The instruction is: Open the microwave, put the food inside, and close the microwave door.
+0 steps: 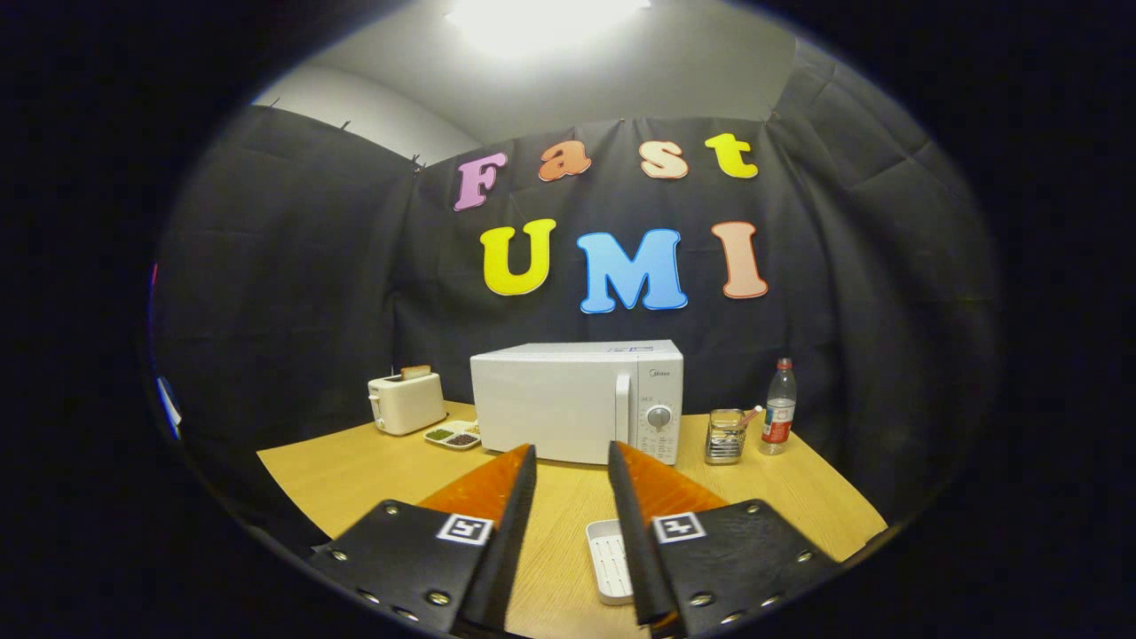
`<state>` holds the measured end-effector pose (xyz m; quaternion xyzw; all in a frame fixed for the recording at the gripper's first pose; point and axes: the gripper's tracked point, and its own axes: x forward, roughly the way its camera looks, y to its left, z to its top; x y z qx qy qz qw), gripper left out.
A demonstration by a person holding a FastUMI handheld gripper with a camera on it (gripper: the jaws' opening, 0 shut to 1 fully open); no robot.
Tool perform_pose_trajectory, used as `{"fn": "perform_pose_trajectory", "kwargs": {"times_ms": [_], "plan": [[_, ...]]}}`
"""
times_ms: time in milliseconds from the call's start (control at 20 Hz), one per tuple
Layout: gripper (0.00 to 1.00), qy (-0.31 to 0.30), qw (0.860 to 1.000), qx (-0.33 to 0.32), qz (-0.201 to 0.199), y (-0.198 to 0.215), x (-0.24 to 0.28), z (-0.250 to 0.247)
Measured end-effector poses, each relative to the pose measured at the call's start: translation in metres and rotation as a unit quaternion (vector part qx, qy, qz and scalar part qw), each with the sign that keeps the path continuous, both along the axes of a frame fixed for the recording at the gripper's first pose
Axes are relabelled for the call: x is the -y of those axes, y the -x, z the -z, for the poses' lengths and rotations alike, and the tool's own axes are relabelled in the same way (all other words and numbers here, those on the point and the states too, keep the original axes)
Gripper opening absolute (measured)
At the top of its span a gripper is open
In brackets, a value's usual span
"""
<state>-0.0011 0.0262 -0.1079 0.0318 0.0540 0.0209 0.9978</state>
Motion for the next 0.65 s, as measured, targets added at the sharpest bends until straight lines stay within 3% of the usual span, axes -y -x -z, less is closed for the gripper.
{"fn": "perform_pose_trajectory", "kwargs": {"times_ms": [50, 100, 150, 650], "plan": [[0.72, -0.005, 1.0, 0.006, 0.01, 0.001, 0.004, -0.005], [0.8, -0.006, 1.0, 0.011, 0.017, 0.002, 0.007, -0.008], [0.95, -0.003, 1.0, 0.012, 0.026, 0.004, 0.011, -0.009], [0.97, 0.026, 0.999, 0.03, 0.032, 0.005, 0.015, -0.018]]}}
